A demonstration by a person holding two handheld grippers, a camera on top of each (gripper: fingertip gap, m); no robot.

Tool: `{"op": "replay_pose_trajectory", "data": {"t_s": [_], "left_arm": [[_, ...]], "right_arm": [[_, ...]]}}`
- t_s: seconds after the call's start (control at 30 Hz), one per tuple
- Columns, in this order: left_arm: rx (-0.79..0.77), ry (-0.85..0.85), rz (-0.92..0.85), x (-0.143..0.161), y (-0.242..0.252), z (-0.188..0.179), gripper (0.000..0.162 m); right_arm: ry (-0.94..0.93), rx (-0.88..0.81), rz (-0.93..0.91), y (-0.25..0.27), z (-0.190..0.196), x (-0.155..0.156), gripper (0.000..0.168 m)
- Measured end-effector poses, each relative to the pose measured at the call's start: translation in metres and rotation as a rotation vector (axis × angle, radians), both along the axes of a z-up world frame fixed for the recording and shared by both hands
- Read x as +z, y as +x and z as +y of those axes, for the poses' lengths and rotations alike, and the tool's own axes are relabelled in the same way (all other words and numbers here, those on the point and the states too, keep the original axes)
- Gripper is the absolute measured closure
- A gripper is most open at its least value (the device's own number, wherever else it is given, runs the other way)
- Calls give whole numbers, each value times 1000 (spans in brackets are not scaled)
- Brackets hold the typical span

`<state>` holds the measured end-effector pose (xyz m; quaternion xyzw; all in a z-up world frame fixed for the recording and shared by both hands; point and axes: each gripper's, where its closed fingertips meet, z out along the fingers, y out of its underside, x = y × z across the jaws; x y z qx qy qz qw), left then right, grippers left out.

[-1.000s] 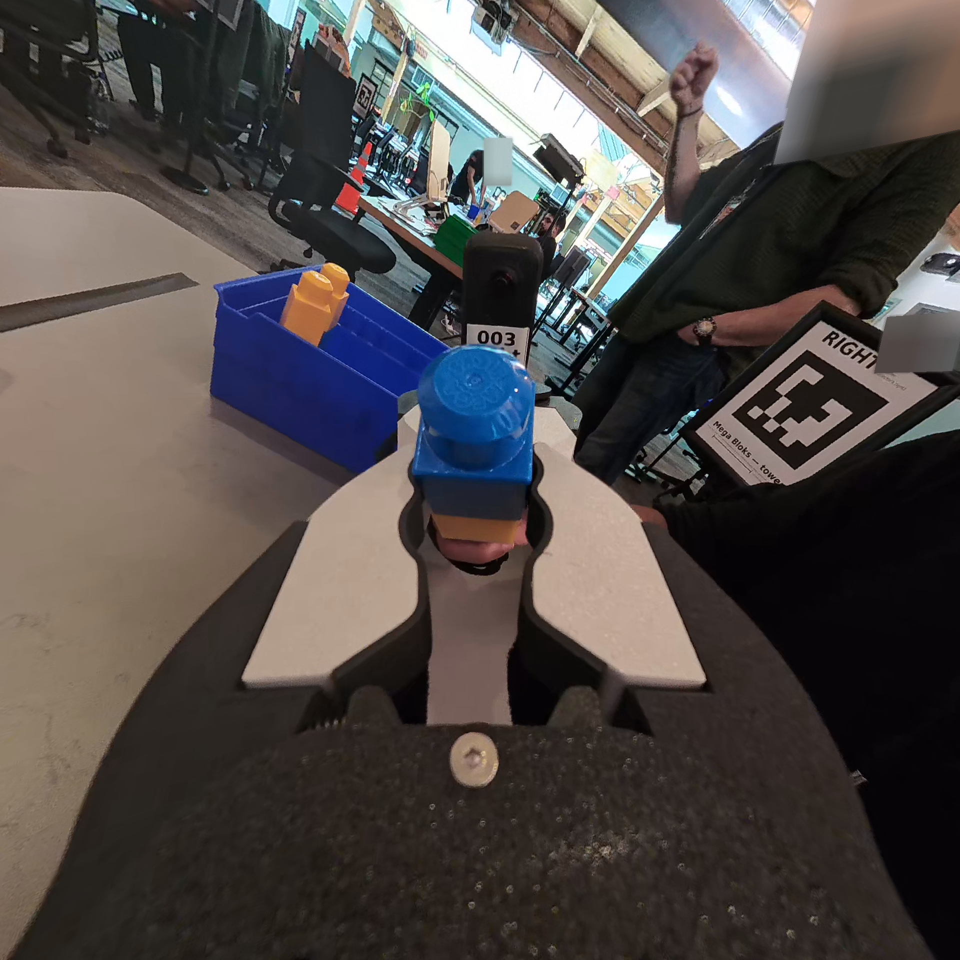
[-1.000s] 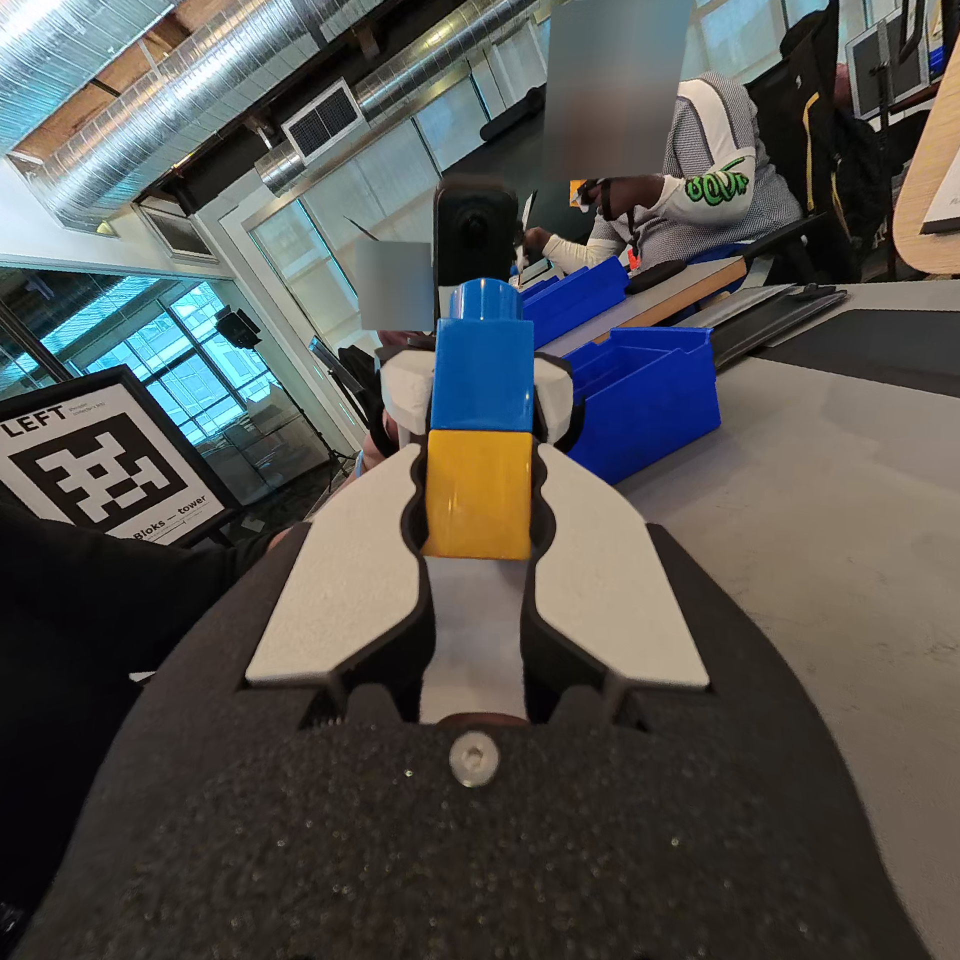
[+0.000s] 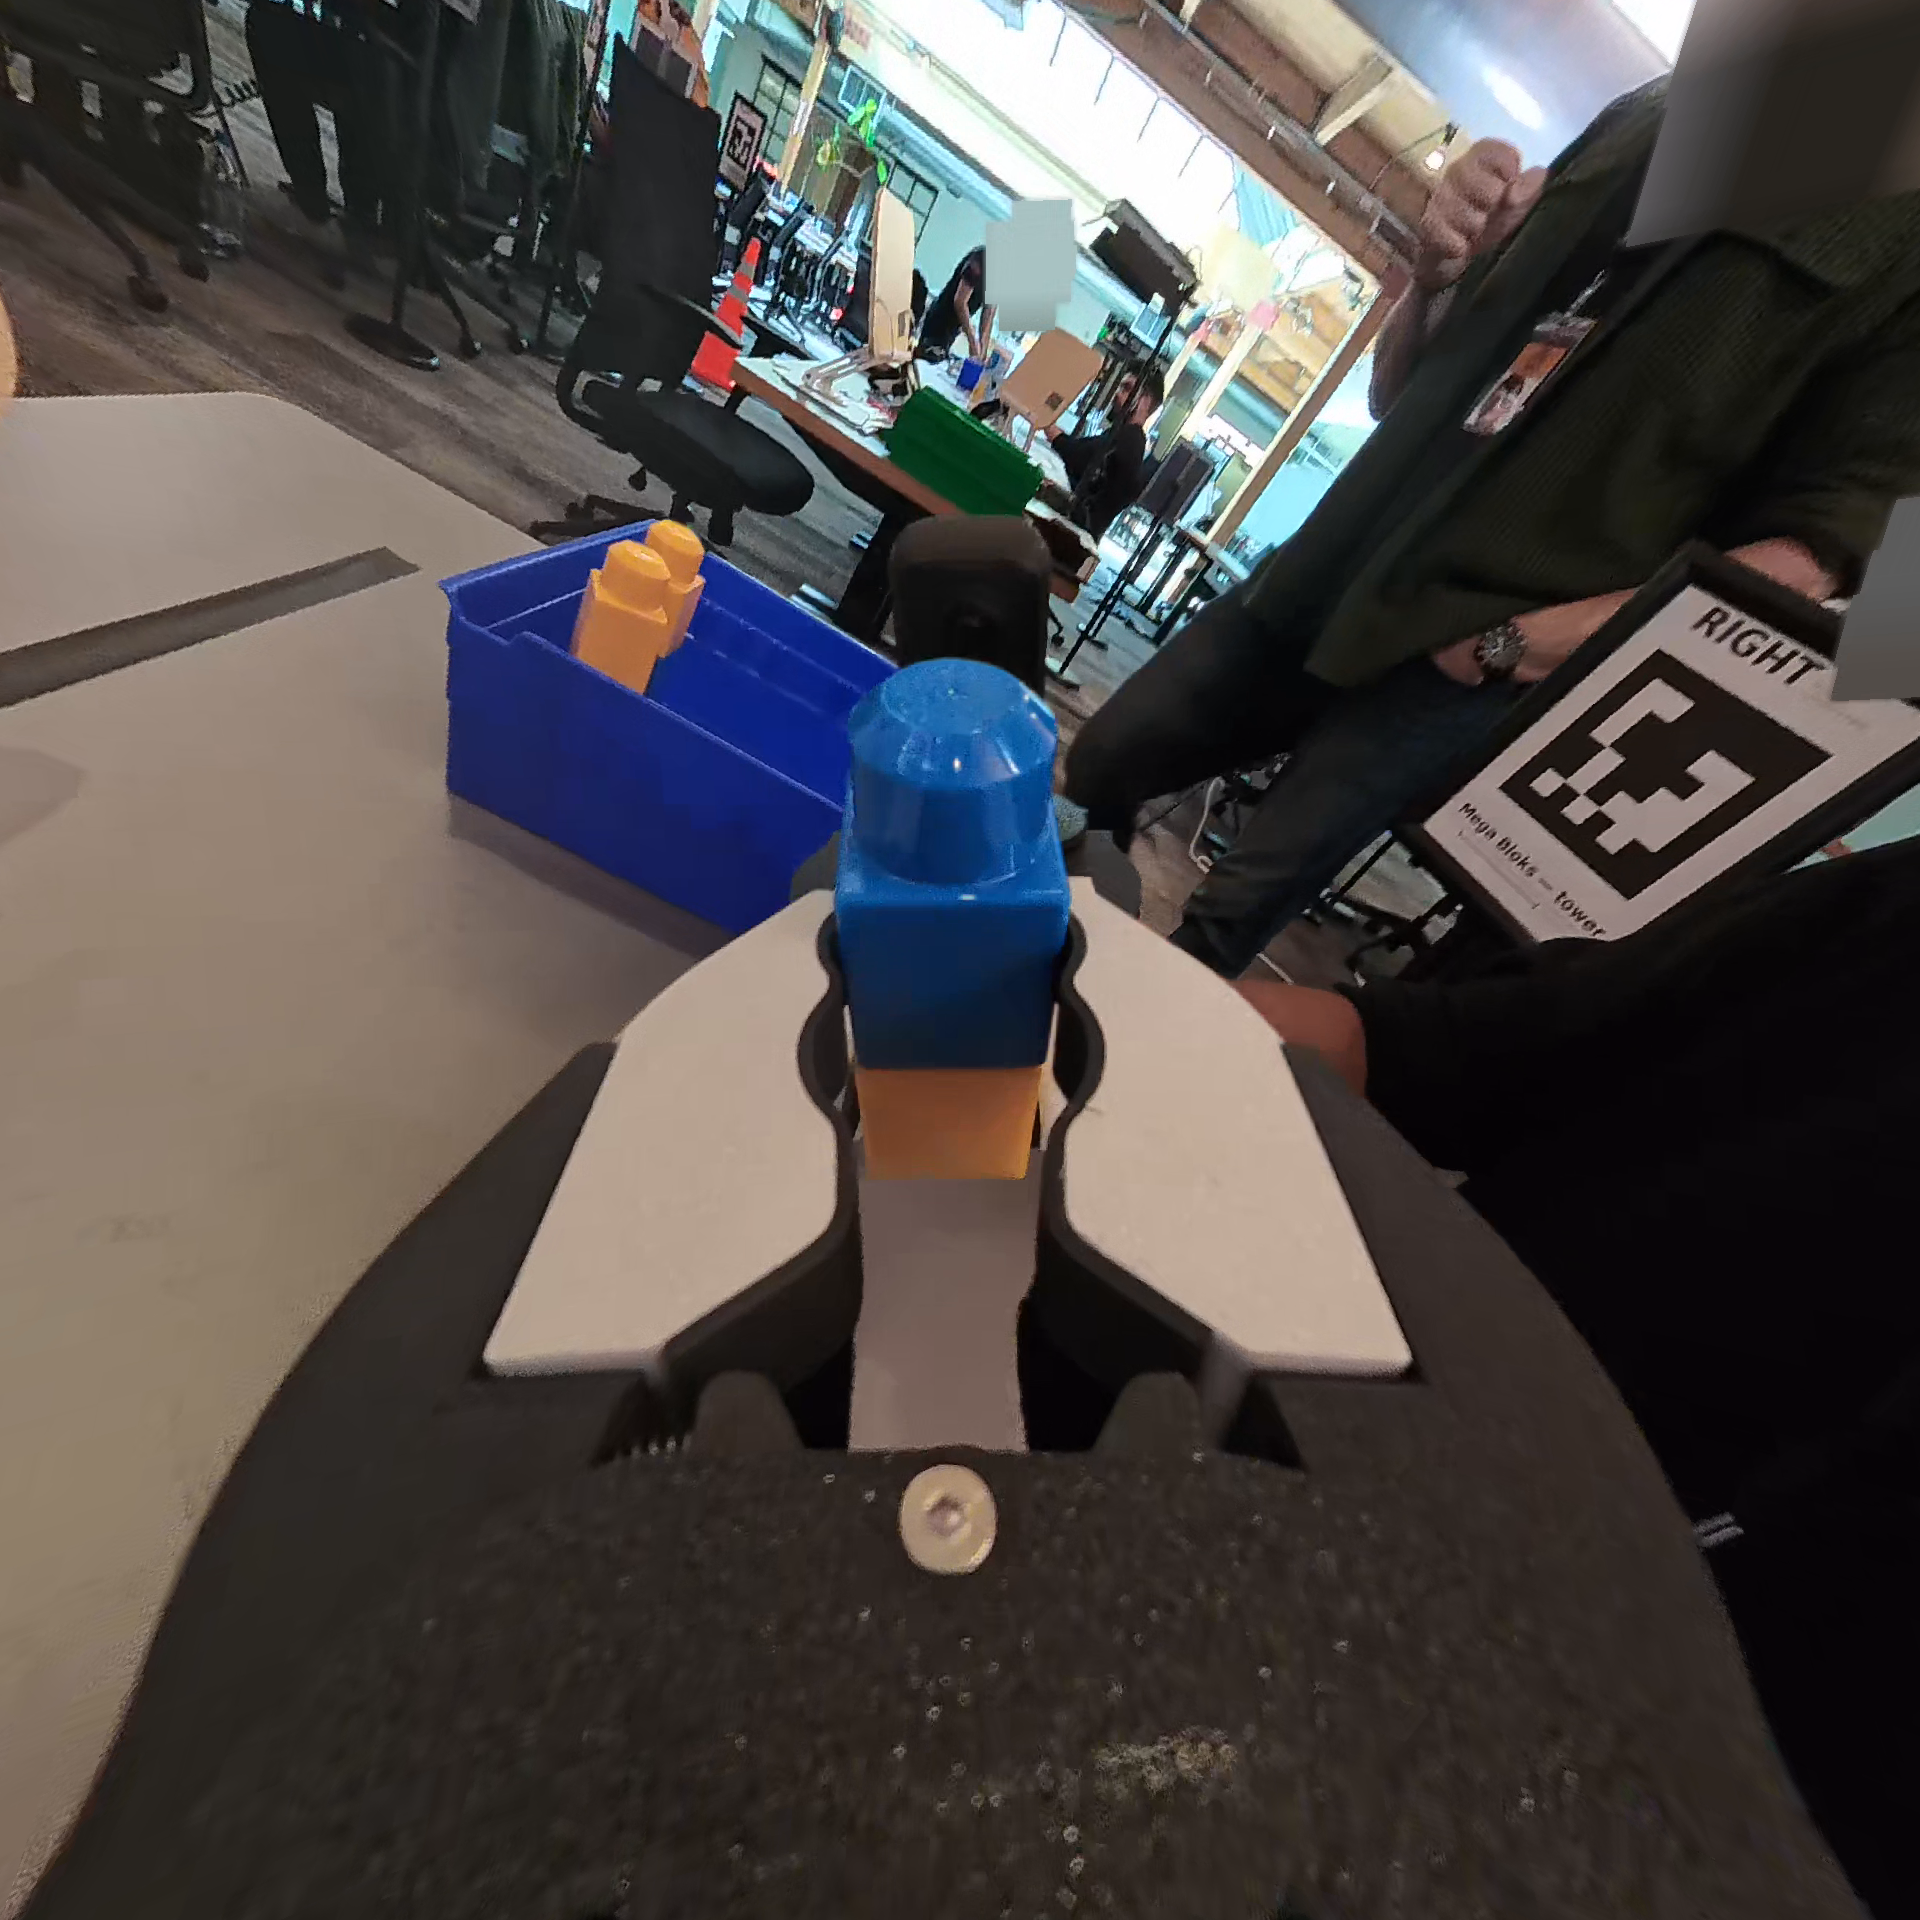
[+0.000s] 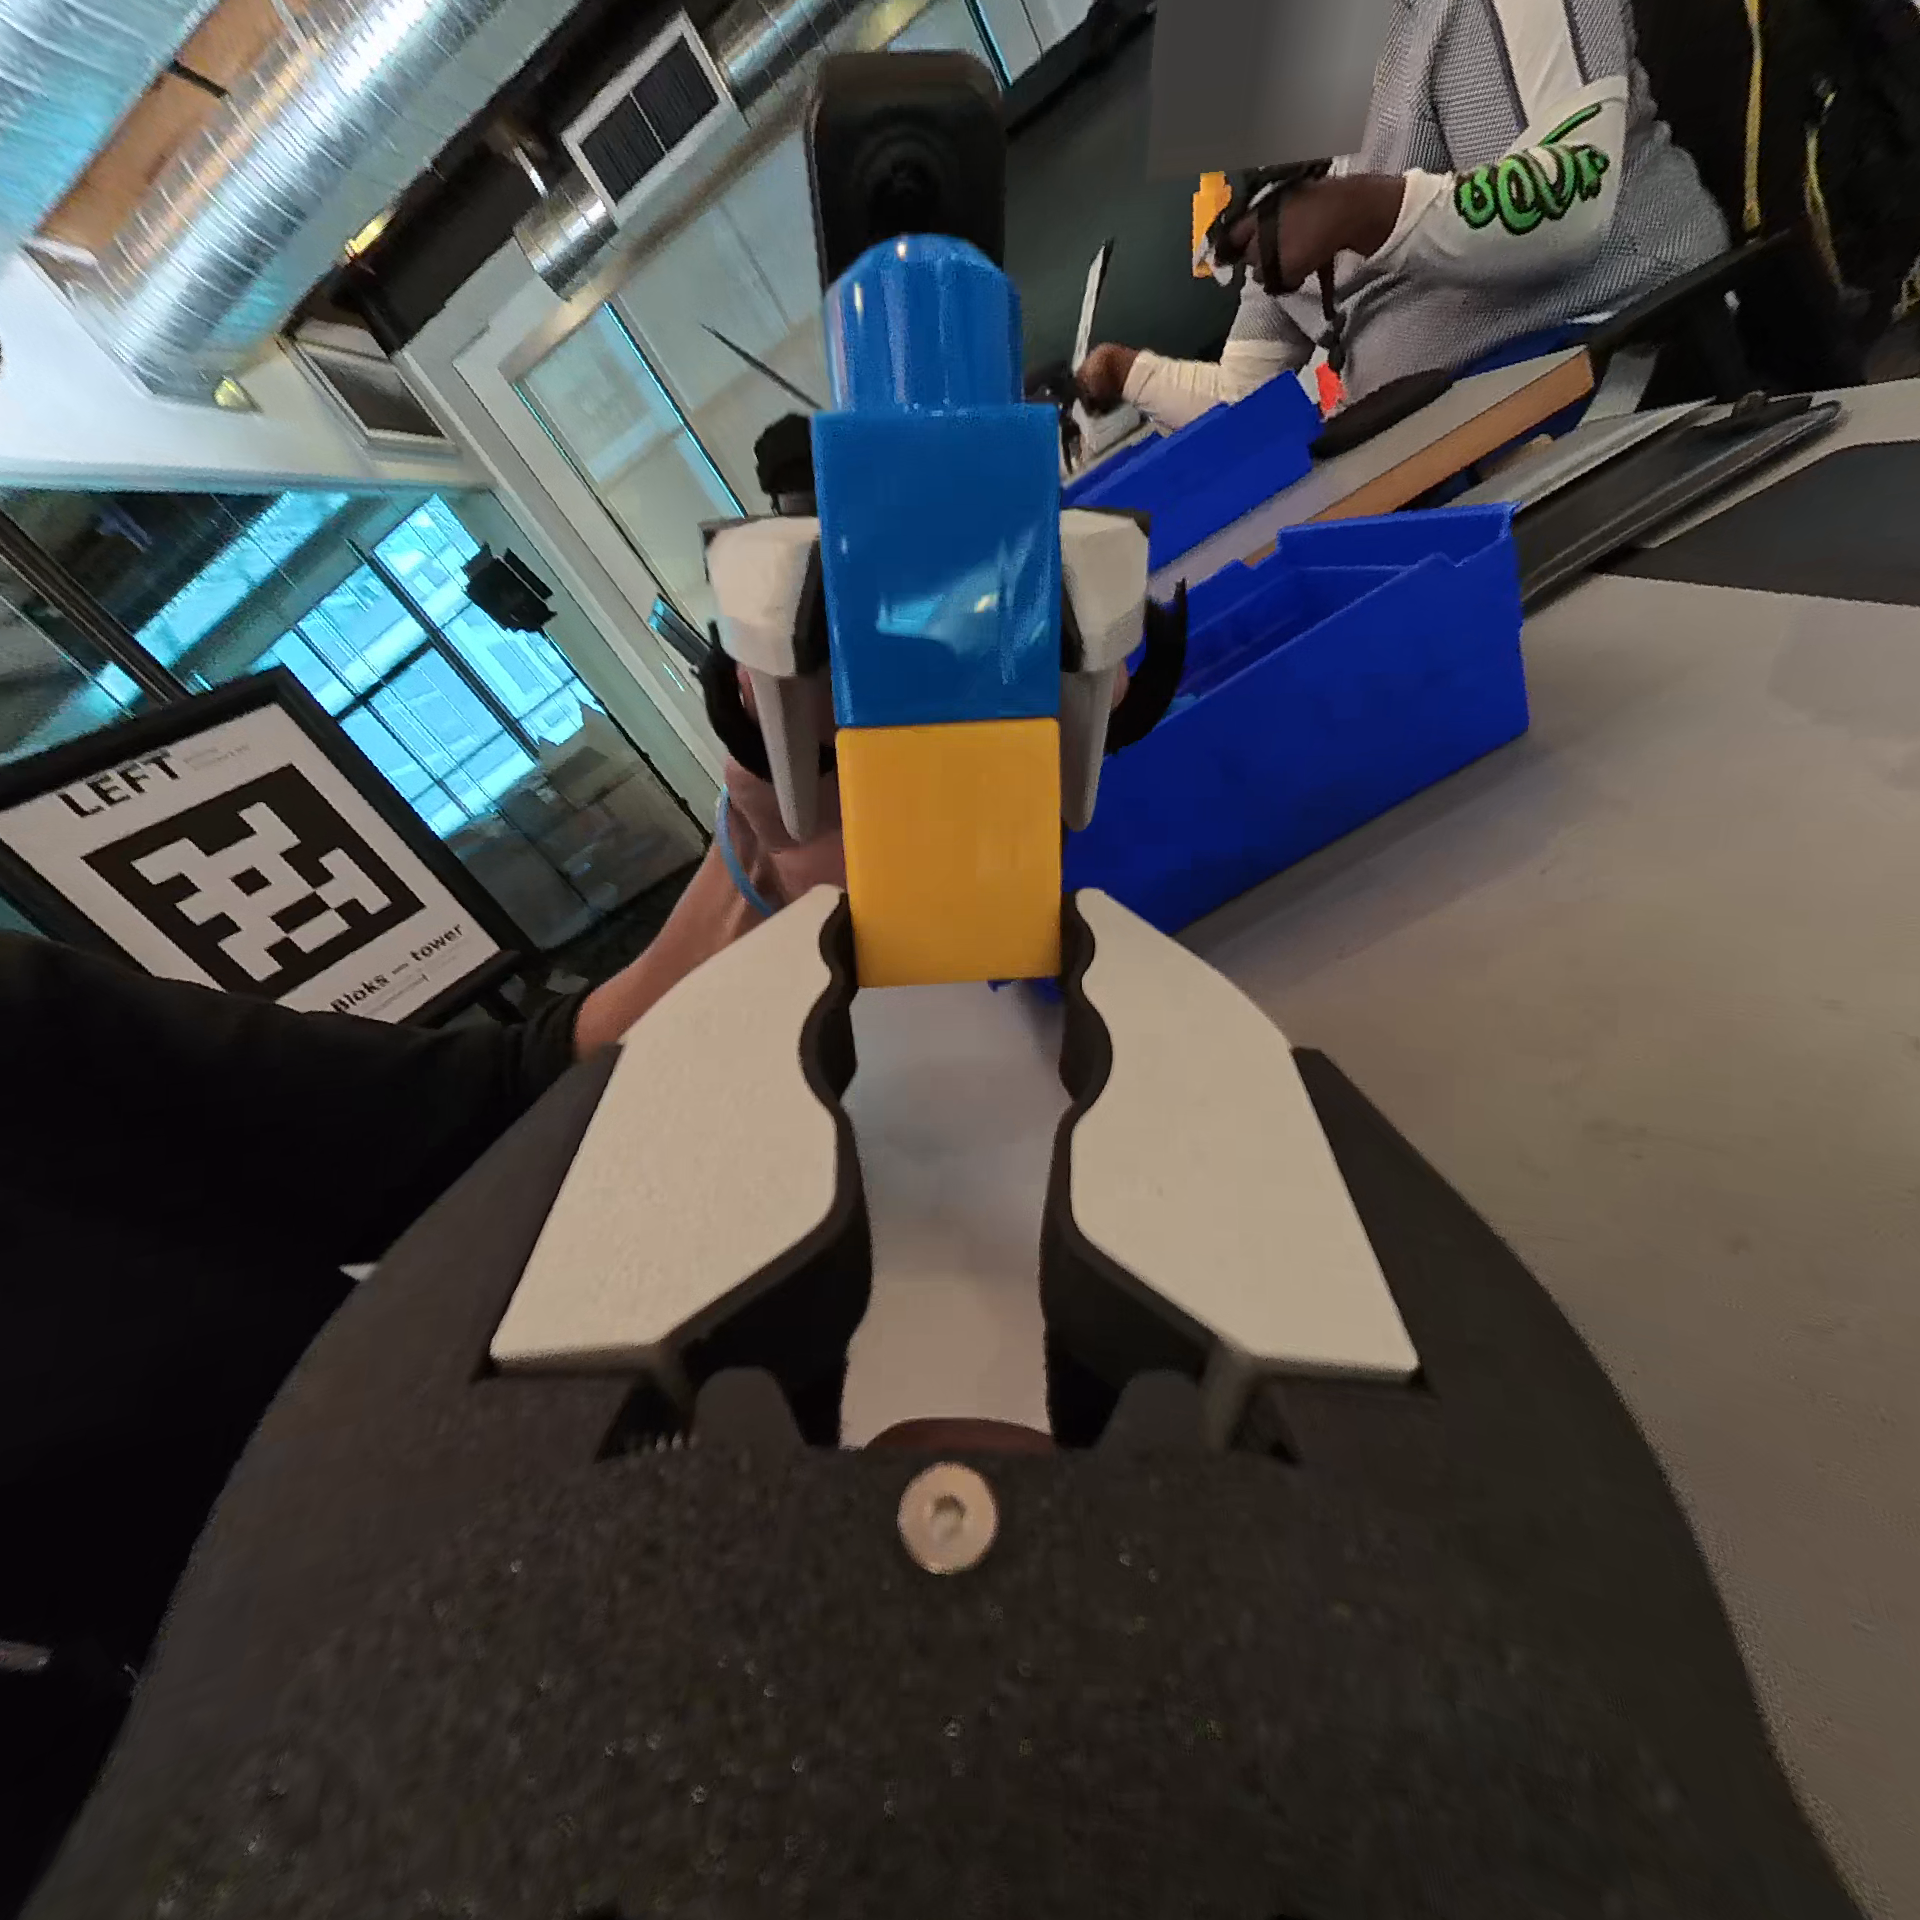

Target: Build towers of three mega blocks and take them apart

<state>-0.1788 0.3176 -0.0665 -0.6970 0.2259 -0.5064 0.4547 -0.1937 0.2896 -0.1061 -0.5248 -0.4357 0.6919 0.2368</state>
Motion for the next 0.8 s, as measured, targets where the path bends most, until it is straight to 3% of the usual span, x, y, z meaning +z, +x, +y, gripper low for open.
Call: {"op": "replay_pose_trajectory", "data": {"t_s": [0.23, 0.33, 0.73, 0.8], "left_arm": [[-1, -49, -22, -12, 0, 0, 118], [-6, -49, -54, -13, 2, 0, 125], [2, -34, -25, -17, 2, -1, 126], [-12, -31, -5, -18, 3, -3, 126]], "right_arm": [[-61, -8, 47, 0, 4, 3, 132], [-37, -21, 27, -2, 4, -2, 132], [-14, -21, 5, -2, 4, -6, 132], [16, -10, -7, 1, 4, -5, 125]]}}
